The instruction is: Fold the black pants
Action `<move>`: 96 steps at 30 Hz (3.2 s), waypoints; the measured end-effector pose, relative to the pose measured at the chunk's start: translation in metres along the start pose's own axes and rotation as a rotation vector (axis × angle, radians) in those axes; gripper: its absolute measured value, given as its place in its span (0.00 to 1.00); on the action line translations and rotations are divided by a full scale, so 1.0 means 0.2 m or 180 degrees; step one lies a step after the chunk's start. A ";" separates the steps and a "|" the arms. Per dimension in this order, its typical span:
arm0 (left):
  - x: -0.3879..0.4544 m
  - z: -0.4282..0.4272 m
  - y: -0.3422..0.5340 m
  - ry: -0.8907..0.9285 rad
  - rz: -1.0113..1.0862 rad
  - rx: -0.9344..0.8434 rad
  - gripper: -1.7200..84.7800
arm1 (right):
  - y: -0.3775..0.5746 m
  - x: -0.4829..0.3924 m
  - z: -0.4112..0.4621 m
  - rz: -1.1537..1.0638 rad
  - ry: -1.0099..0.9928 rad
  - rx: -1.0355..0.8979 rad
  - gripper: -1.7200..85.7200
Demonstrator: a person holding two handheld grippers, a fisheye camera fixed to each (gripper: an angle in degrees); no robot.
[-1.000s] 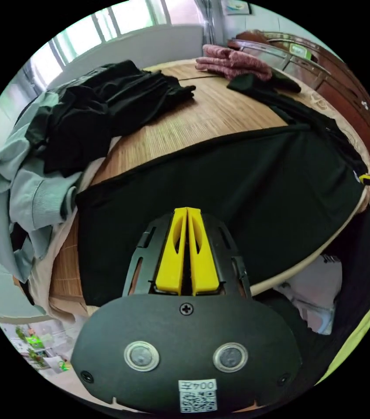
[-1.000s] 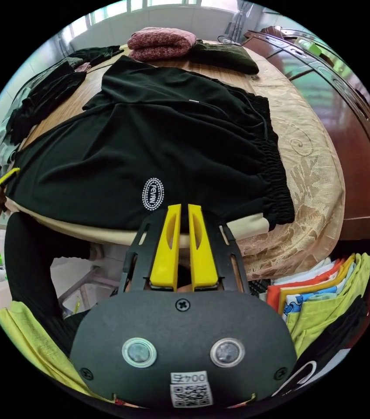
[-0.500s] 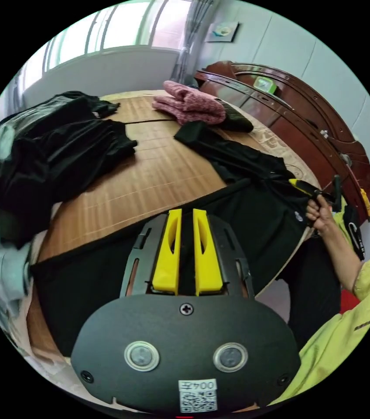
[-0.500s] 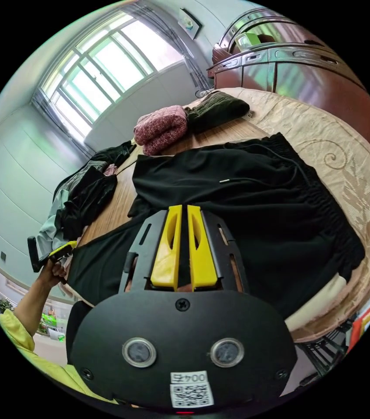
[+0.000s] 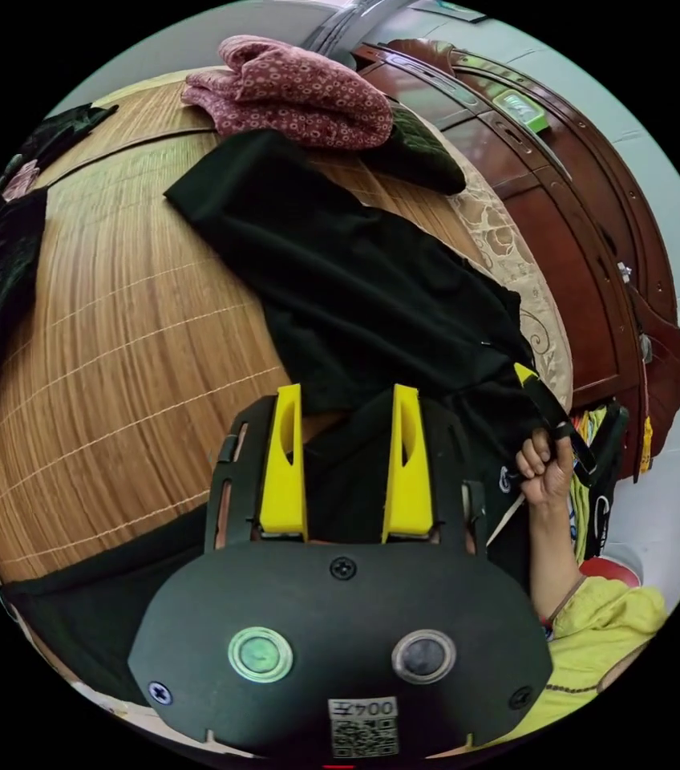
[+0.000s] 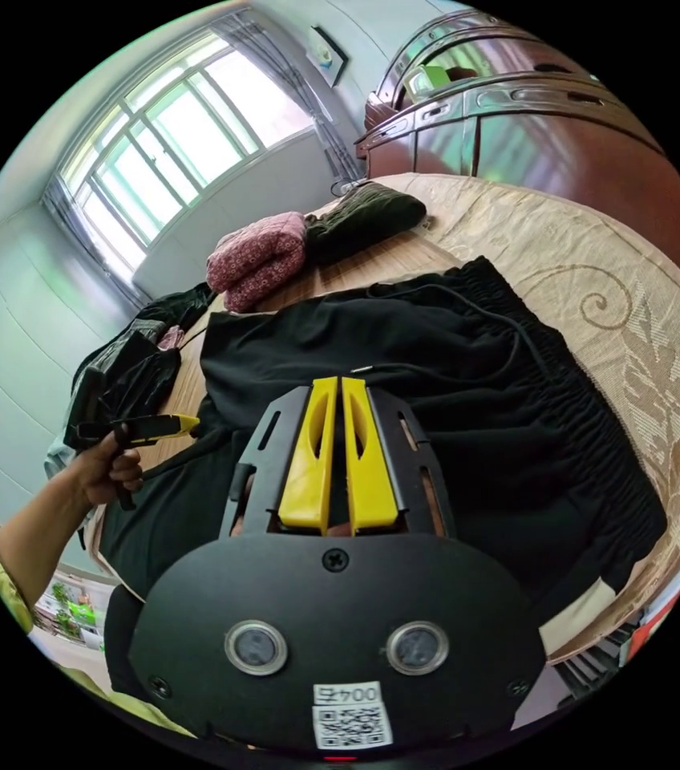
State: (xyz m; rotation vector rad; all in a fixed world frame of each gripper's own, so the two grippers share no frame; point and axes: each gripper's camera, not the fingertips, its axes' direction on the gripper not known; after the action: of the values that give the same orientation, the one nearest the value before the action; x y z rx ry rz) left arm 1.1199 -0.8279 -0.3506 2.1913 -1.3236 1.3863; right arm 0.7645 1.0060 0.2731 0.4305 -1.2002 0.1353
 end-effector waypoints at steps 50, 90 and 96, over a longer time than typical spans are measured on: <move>-0.60 -0.33 0.55 -0.2136 -0.0475 0.0792 0.13 | -0.02 0.33 -0.01 0.1258 0.0404 0.0028 0.02; -0.28 0.45 1.81 -0.1869 0.0437 0.0221 0.02 | 1.05 -0.92 0.28 -0.1070 0.0841 -0.0594 0.12; -0.28 0.43 1.83 -0.2031 0.0517 0.0177 0.02 | 1.01 -0.85 0.19 -0.0700 0.1008 -0.0403 0.05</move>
State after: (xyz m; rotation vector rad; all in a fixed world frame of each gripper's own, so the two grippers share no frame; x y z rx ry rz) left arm 0.8759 -1.0549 -0.5357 2.7453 -1.7017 0.7835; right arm 0.6034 1.1960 0.1770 0.4097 -0.8390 -0.0607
